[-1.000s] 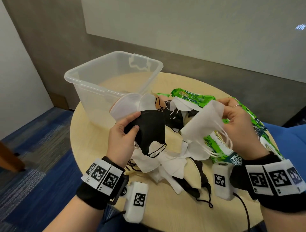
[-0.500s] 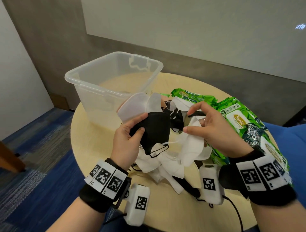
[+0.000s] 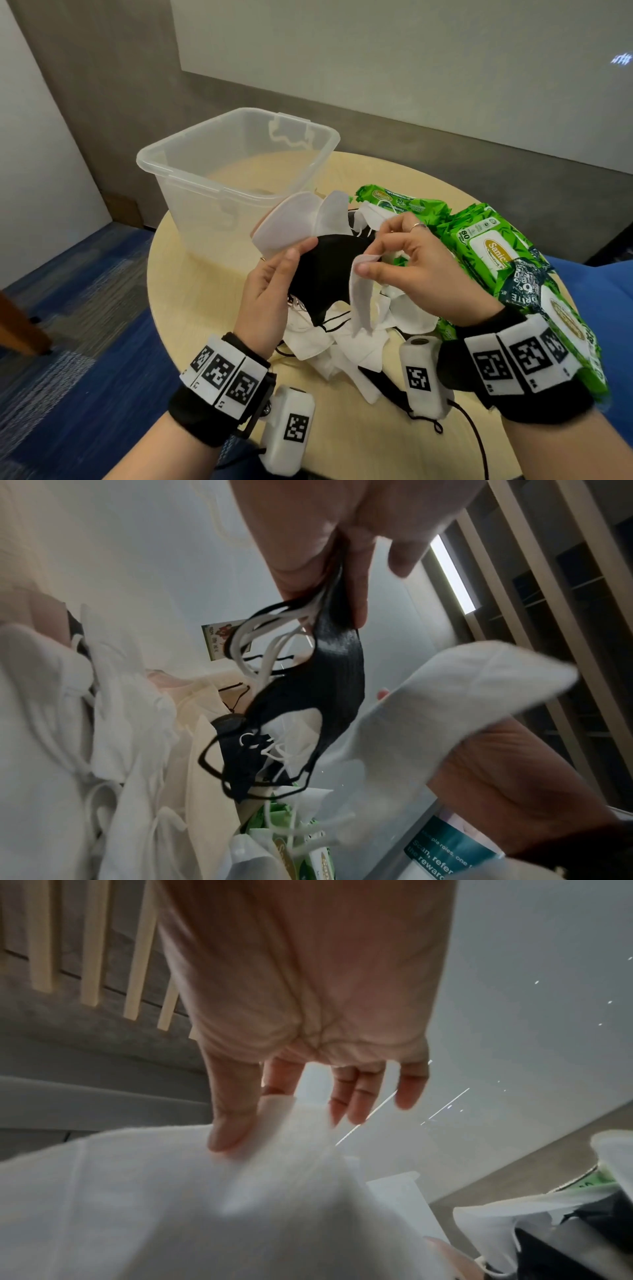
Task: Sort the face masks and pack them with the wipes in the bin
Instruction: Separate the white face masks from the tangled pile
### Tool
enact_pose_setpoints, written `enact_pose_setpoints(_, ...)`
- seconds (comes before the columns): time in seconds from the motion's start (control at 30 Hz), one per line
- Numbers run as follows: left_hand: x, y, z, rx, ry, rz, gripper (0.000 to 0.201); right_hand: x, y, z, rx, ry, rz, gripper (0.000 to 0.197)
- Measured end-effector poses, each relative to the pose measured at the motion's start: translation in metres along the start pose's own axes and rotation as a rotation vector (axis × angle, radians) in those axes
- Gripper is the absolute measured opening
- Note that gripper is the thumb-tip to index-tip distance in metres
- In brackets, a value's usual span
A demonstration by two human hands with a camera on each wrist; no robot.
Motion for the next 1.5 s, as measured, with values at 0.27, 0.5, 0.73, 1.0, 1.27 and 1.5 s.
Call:
enact_pose_setpoints(0.27,-0.004,-0.008,-0.004,0.040,0.048,-0.134,0.053,0.002,-0.015,0.012,-0.004,-0.041,0.134,0.020)
enact_pose_setpoints(0.5,-0.006,-0.014,-0.007,0.008,0.019,-0.073,0.023,0.000,-0.020,0.011,-0.045,-0.031,0.321,0.020)
enact_pose_setpoints(0.73,-0.006,-0.013,-0.005,-0.052,0.008,-0.042,0.033,-0.003,-0.028,0.006,-0.070,0.001,0.334,0.031)
enact_pose_setpoints(1.0,-0.005,-0.015,-0.004,0.128,0.089,0.021,0.044,-0.002,-0.034,-0.001,-0.065,0.138,0.179,0.025)
enact_pose_setpoints(1.27,0.001,-0.011,0.000,-0.027,0.188,-0.083,0.028,-0.010,-0.028,-0.007,0.022,0.098,0.234,0.028)
enact_pose_setpoints(1.5,-0.002,-0.001,0.004,-0.078,0.125,0.014,0.021,-0.012,0.001,-0.012,0.188,0.028,0.078,0.015)
Point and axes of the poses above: each hand's wrist, its own z-axis towards the middle knuckle, its own y-axis out of the back of the hand, x = y × z, the point moved 3 cm from there along z, towards the middle knuckle, and after that the axes turned 12 degrees about -y, right-handed, at the moved point
